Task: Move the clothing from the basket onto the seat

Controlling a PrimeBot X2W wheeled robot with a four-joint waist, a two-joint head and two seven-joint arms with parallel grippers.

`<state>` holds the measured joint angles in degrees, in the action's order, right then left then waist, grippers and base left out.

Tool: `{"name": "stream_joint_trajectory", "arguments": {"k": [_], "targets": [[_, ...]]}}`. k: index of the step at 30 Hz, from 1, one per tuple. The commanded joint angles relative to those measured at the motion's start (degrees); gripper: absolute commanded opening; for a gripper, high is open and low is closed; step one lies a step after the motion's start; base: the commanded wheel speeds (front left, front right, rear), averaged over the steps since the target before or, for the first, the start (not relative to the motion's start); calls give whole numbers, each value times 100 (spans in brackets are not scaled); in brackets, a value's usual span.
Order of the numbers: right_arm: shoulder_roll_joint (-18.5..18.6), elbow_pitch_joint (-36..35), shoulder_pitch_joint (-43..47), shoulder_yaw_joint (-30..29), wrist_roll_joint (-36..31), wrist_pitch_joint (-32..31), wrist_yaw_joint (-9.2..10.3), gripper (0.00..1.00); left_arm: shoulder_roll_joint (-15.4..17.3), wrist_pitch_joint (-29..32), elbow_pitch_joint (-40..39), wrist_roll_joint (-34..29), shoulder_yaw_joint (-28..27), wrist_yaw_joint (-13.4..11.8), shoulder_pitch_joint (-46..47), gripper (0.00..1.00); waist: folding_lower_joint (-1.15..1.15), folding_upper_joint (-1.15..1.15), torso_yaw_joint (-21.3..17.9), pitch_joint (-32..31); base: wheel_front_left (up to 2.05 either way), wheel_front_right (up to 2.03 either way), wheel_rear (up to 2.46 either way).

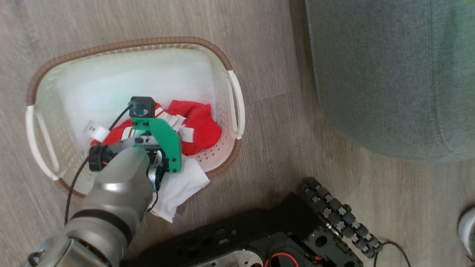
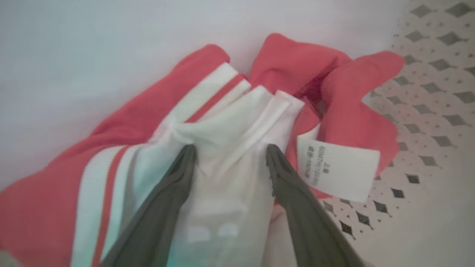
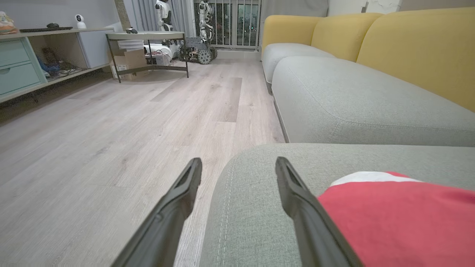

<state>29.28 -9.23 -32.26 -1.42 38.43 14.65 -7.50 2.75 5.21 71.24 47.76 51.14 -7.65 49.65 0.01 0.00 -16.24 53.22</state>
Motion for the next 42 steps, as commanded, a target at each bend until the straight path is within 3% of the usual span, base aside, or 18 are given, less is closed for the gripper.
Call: {"name": "stream_joint_trajectory", "arguments": {"k": [1,7,8,9,10,11,26,34,42], "targets": [[143,-155,139,-31,-36,35,1,100,13,117,33,54,8,-59,-90,100,-1,0,-65,106,0,0,0],[118,-157,63,-11,-64,35,1,100,13,367,142,123,141,-116,63,100,-1,0,-123,217,0,0,0],[110,-154,51,-1,-64,35,1,100,13,388,152,138,149,-110,76,90,-1,0,-129,221,0,0,0],[101,-151,42,12,-67,35,1,100,13,389,160,154,155,-101,86,71,-1,0,-134,221,0,0,0],[93,-150,34,24,-70,35,1,100,13,369,167,167,160,-86,95,46,-1,0,-141,220,0,0,0],[87,-148,26,31,-69,35,1,100,13,332,171,172,173,-65,107,0,-1,0,-147,219,0,0,0],[-23,13,11,90,-87,35,1,100,13,44,-4,597,207,119,-133,0,-1,0,-134,-324,0,0,0],[-71,186,338,67,-117,35,1,100,13,-320,-343,878,461,285,-587,0,-1,0,140,-1305,0,0,0],[-74,377,780,82,-230,35,1,100,13,-817,-606,1040,858,619,-1040,0,-1,0,431,-2440,0,0,0]]}}
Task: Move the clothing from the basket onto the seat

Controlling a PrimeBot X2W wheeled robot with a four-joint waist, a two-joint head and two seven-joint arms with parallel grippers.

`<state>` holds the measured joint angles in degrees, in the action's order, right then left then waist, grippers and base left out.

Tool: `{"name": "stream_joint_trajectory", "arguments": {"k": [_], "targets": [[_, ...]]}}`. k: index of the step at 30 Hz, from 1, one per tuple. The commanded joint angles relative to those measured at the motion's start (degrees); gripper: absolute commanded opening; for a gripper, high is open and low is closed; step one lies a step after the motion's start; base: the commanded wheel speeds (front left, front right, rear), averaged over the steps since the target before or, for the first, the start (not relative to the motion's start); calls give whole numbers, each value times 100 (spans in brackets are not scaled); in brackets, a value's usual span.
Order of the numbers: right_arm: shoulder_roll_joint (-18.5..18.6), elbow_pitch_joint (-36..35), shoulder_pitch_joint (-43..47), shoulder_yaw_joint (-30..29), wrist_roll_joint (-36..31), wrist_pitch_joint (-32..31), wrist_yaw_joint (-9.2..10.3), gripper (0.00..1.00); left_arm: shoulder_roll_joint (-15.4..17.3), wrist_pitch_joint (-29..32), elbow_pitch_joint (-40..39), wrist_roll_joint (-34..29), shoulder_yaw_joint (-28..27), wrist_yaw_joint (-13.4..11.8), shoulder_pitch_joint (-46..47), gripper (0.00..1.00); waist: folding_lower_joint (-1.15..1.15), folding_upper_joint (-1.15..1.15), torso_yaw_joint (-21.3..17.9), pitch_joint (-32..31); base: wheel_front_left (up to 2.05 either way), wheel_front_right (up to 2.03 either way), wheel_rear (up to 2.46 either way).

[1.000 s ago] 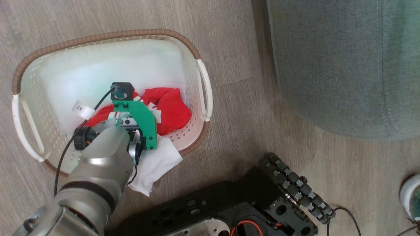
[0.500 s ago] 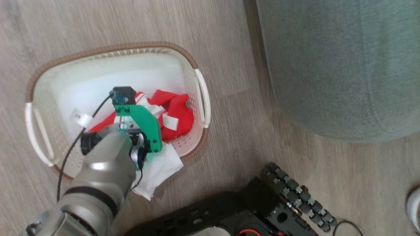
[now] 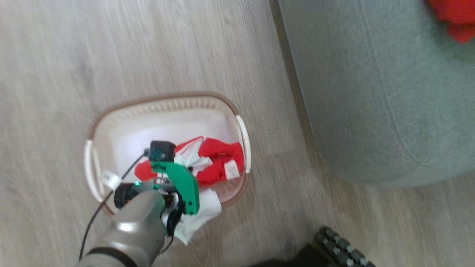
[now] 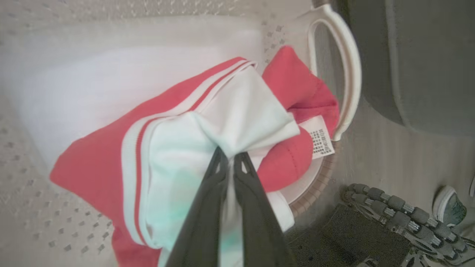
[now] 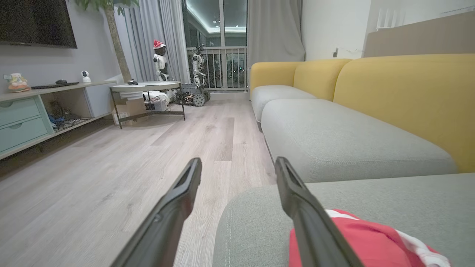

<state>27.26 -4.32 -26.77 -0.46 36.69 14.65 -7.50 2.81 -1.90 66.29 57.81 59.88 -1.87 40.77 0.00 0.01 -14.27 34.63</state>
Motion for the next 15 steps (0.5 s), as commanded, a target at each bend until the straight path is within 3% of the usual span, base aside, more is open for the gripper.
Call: {"name": "stream_joint_trajectory", "arguments": {"k": [1,15], "targets": [[129,-94,295,-11,-70,35,1,100,7,-175,-136,55,24,72,-201,0,0,-1,265,-703,0,0,0],[34,85,935,143,-292,35,1,100,7,-1217,-287,181,198,374,-599,0,0,-1,594,-2056,0,0,0]]}}
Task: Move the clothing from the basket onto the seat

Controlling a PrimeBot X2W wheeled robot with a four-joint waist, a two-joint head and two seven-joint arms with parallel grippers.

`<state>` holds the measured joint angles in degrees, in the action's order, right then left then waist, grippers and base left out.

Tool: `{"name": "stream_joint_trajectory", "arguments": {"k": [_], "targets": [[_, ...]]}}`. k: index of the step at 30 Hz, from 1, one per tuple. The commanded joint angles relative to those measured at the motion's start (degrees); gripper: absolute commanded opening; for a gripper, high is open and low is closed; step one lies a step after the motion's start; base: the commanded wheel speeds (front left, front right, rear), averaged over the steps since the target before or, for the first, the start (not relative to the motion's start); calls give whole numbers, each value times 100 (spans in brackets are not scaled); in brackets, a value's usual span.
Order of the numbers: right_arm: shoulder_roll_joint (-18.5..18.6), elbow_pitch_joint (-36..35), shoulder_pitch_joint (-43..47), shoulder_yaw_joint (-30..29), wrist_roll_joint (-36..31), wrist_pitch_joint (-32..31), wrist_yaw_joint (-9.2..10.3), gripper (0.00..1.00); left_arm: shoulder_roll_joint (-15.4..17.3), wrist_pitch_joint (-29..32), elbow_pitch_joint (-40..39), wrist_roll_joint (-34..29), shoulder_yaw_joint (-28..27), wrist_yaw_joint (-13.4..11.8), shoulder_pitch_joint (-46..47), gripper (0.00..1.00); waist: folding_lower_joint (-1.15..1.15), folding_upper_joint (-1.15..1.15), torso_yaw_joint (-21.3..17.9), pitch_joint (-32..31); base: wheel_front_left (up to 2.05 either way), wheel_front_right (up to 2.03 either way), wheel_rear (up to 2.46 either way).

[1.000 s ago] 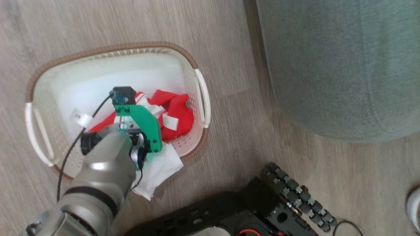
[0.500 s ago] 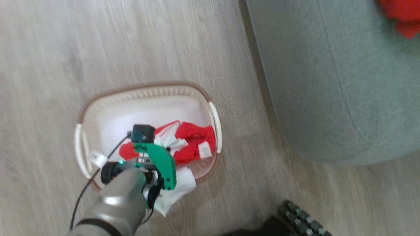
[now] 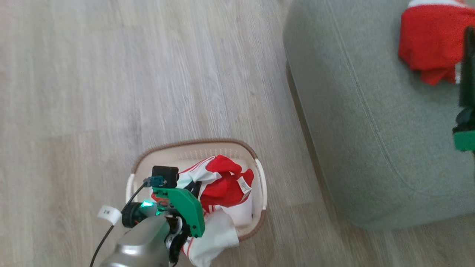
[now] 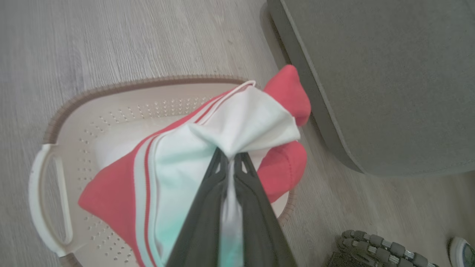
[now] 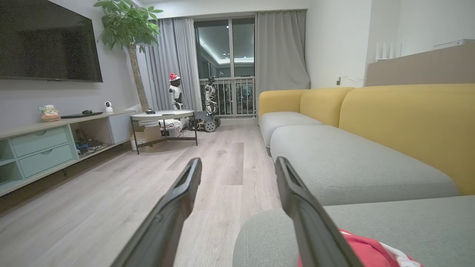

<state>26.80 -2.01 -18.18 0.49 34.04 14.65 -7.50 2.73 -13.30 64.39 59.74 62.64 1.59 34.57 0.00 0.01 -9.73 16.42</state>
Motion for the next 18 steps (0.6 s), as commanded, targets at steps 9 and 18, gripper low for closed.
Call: {"name": "stream_joint_trajectory", "arguments": {"k": [9,18], "targets": [[-125,-43,491,355,-103,35,1,100,210,-167,-873,-600,-595,-165,155,0,0,-1,356,-724,0,0,0],[-197,73,693,596,-184,35,1,100,728,-169,-2705,-1447,-1557,-555,-92,0,0,-1,440,-1107,0,0,0]]}}
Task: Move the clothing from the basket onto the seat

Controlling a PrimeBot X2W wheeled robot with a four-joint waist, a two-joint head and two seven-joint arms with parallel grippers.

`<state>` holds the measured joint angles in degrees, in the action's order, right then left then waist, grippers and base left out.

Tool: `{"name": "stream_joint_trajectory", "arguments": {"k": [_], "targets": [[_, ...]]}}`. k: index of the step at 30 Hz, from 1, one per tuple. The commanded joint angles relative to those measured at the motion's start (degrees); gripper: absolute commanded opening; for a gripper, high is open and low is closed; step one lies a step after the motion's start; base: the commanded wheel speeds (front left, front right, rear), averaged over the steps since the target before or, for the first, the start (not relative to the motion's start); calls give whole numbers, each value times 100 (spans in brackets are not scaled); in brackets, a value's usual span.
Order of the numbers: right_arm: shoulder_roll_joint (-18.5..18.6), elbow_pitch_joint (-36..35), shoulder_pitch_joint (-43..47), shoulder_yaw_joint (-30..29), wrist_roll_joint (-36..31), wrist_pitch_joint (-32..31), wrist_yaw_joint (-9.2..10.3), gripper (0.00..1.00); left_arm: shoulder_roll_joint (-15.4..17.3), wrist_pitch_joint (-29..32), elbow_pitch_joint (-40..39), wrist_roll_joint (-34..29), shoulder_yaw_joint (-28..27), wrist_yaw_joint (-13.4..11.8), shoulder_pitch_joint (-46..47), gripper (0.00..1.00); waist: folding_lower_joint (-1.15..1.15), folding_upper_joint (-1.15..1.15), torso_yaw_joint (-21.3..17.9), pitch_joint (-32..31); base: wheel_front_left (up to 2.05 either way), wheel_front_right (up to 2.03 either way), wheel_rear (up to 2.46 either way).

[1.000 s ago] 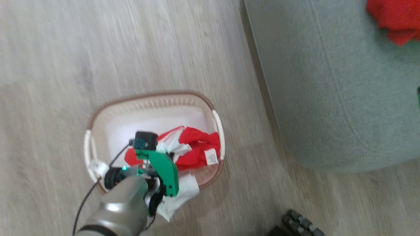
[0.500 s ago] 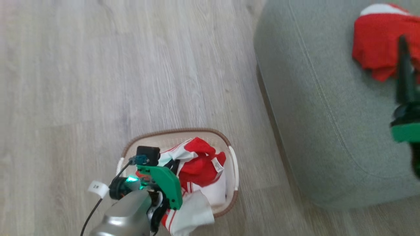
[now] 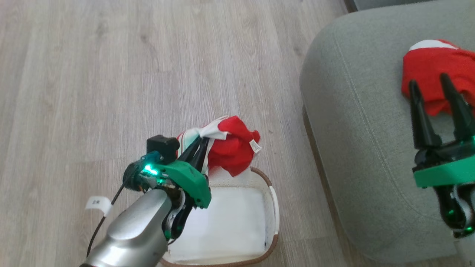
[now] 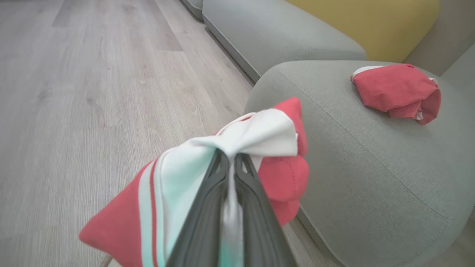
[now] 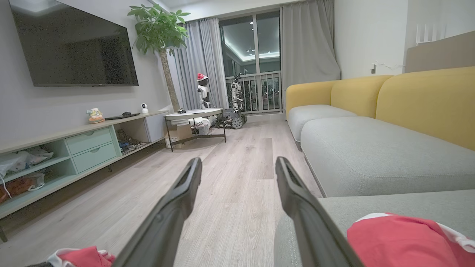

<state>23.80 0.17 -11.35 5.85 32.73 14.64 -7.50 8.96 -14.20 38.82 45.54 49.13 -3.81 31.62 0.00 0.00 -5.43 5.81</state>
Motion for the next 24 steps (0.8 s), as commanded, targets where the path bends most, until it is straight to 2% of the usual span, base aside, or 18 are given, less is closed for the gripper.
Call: {"name": "stream_joint_trajectory", "arguments": {"k": [1,8,19,24], "targets": [[92,-135,23,82,-61,36,1,100,157,-79,-338,-115,-253,-70,188,0,0,0,9,-78,0,0,0],[19,-44,140,213,-115,36,1,100,448,-36,-1408,-497,-280,-335,250,0,0,0,-8,-318,0,0,0],[53,51,366,645,-95,36,1,100,1017,436,-2892,-931,-354,-793,826,0,0,0,-48,-510,0,0,0],[44,69,376,841,-59,36,1,100,1116,604,-3332,-975,-374,-945,872,0,0,0,-80,-511,0,0,0]]}}
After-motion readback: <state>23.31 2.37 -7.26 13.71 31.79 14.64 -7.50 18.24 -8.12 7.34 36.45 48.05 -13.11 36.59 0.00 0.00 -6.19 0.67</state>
